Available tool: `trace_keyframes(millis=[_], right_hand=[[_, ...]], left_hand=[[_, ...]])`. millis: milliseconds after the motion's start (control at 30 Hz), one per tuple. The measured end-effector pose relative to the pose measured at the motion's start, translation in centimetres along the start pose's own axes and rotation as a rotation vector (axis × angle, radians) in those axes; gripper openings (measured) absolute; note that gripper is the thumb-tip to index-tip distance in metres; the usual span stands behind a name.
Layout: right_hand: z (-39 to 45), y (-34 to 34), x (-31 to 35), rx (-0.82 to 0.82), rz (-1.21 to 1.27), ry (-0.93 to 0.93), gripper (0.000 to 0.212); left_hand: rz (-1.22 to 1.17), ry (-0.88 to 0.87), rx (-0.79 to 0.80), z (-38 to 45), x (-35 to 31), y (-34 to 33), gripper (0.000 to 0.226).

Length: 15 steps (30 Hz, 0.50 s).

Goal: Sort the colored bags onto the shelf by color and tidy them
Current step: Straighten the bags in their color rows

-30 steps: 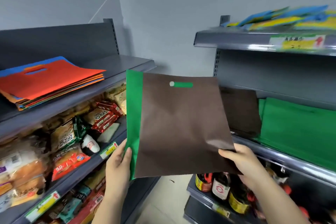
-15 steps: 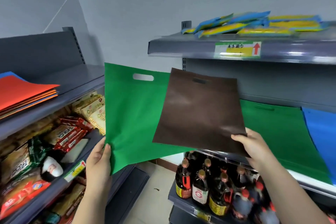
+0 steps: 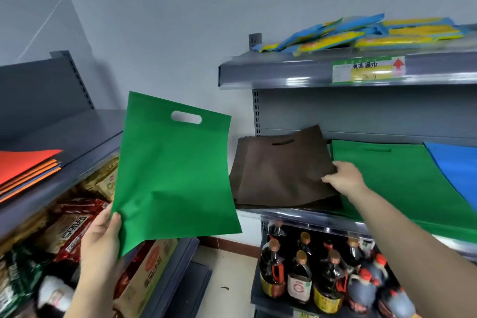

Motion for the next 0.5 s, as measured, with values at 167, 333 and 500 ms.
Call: trace_keyframes(millis=[167, 333, 500], right_hand=[[-2.0, -1.3, 5.0, -0.229, -0.572, 0.184, 0.063], [-6.3, -8.8, 8.3, 0.16, 0.231, 0.087, 0.034], [-9.2, -12.5, 9.4, 0.404, 0.511, -0.052, 0.037]], left_hand=[[-0.006, 0.037, 0.073, 3.3, 0.8, 0.6, 0.032], [-0.003, 0.082, 0.162, 5.5, 2.6, -0.6, 0.034], [-0.026, 0.058, 0.265, 5.3, 3.2, -5.2, 0.039]])
Point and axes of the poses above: each hand's wrist, its own z-axis towards the middle knuckle, its own y-axis out of the back of the hand, x = y × z, the point moved 10 cm from there along z, towards the middle knuckle, and after that the axes turned 2 degrees about -y, right-handed, at the moved point
